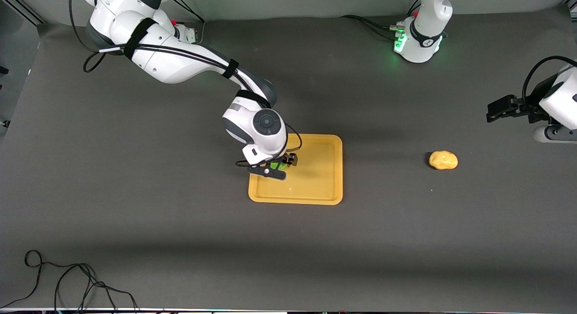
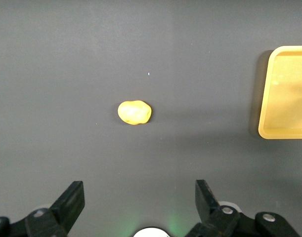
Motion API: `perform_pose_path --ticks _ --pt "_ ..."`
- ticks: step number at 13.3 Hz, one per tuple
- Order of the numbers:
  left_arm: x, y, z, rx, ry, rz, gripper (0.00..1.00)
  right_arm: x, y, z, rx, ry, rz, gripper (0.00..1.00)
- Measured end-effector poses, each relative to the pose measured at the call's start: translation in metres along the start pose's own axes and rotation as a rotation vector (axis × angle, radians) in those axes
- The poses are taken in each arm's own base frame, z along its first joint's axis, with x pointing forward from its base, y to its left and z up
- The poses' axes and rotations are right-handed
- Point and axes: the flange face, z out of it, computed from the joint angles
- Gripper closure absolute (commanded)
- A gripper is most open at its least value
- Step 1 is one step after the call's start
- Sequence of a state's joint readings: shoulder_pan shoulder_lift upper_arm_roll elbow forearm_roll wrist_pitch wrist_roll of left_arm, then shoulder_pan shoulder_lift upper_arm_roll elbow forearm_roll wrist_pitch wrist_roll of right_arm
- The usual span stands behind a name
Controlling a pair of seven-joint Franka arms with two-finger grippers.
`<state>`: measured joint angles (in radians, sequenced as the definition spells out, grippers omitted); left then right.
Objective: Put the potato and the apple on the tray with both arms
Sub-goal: 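Lower the apple onto the tray and open the right gripper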
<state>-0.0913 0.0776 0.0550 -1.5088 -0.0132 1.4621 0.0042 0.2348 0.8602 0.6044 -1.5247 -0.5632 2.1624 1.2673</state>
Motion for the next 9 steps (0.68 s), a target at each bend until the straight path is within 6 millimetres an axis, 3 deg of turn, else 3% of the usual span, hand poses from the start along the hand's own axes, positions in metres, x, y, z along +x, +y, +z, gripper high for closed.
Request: perform_pose_path --ticks 5,9 --pt "0.0 0.0 0.0 0.0 0.0 0.0 0.0 0.014 -0.002 -0.019 0.01 0.023 0.018 0.0" --pt "0.001 0.0 0.002 0.0 -0.003 0.0 0.0 0.041 0.01 -0.07 -0.042 0.049 0.008 0.0"
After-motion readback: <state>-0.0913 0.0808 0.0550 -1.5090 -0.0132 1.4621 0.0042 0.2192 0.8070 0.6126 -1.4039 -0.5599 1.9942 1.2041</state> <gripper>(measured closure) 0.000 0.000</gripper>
